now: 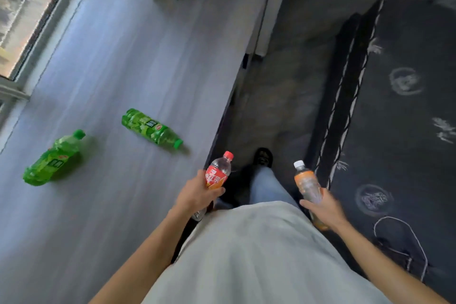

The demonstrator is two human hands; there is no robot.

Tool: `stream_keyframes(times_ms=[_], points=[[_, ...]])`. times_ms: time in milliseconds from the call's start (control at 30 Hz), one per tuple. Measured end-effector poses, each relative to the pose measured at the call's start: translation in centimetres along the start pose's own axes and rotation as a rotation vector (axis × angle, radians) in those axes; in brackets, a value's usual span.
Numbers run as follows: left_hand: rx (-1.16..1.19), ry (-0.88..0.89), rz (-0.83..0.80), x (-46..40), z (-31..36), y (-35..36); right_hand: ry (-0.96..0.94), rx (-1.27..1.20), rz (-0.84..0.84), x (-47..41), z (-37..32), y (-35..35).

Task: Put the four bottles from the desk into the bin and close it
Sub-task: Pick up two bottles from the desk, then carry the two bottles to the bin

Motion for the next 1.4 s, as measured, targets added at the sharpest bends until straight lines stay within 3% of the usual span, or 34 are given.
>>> stream_keyframes(times_ms=[167, 333, 600, 900, 1033, 1200, 1333, 1400], points=[[-0.108, 0.149, -0.029, -4.9, 11.4, -1.1, 0.182, -0.215, 0.0, -0.8, 6.1, -2.1], [-0.181, 0.171, -0.073, -8.7, 19.4, -1.2, 0.242, -0.32, -0.041, -4.6, 6.9, -6.5], [-0.202, 0.006, -0.012, -12.6, 23.2, -3.3, 0.156, -0.36, 0.071, -14.2, -0.8, -18.0], [-0.23, -0.114, -0.039, -21.0, 31.1, -8.3, 0.036, -0.421, 0.068, -27.7, -11.1, -29.0], [-0.222, -0.07, -0.056, -25.7, 39.3, -10.9, 0.077, -0.376, 0.081, -31.3, -12.6, -32.6], [-0.248, 0.111, -0.14, -31.8, 52.6, -12.9, 0.274, -0.395, -0.001, -33.8, -11.3, -35.0], [-0.191, 0.147, -0.141, -36.6, 63.0, -13.7, 0.388, -0.47, 0.133, -35.2, -10.0, -37.0], [-0.154, 0.142, -0.136, -38.7, 67.6, -14.0, 0.368, -0.526, 0.075, -36.9, -10.2, -38.7]])
Point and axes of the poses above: each hand's wrist, its own x-axis away from the middle knuckle, its own y-axis out of the palm, z = x × y, the point moved 5 cm from there along -x, towards the middle knuckle, and after that the axes turned 3 degrees about -y, right-handed, at the moved point
